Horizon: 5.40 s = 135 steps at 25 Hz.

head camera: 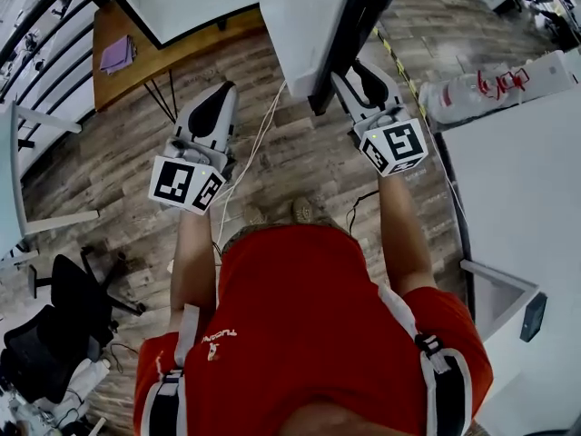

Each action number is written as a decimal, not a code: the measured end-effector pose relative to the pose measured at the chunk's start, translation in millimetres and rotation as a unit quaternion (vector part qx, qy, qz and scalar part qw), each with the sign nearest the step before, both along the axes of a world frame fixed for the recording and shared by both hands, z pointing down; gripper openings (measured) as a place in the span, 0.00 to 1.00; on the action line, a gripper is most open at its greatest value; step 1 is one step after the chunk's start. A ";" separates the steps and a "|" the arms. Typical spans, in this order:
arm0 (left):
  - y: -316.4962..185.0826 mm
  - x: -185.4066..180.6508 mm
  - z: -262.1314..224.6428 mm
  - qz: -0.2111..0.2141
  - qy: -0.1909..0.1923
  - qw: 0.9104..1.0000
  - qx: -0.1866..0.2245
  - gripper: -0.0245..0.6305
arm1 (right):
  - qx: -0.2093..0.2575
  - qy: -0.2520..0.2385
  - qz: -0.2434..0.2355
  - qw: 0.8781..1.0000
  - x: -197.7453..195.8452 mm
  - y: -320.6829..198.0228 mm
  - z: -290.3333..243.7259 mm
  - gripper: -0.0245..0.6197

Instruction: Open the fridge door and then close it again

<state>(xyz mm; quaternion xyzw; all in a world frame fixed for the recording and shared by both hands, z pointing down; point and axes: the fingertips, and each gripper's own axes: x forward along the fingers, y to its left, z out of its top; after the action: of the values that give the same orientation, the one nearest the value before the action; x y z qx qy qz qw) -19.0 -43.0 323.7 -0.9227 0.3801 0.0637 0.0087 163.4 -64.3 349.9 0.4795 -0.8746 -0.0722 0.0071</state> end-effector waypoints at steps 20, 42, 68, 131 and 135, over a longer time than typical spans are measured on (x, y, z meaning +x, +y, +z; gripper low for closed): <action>-0.1 22.4 -6.6 -0.047 -0.006 0.999 0.013 0.05 | 0.011 -0.001 -0.034 0.999 48.7 -12.4 -0.9 0.29; 13.6 9.3 0.7 -0.124 -0.014 0.992 0.014 0.05 | 0.048 0.009 -0.109 0.993 -35.6 -3.3 -9.9 0.34; -87.6 -151.0 -2.4 -0.123 0.014 0.992 0.018 0.05 | 0.012 0.023 -0.128 0.991 -232.4 -64.4 -7.0 0.47; -234.4 -230.6 -13.1 -0.121 0.014 0.992 0.023 0.05 | 0.033 0.025 -0.107 0.993 -339.5 -289.0 -19.0 0.08; -233.1 -226.7 -14.8 -0.118 0.014 0.993 0.023 0.05 | 0.039 0.021 -0.132 0.990 -342.3 -276.2 -26.8 0.08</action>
<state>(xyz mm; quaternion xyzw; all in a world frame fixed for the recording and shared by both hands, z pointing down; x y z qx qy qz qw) -245.7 -276.1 308.9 -0.8702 0.4844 0.0837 0.0325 -178.8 -340.4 323.1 0.3585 -0.9262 -0.1166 -0.0024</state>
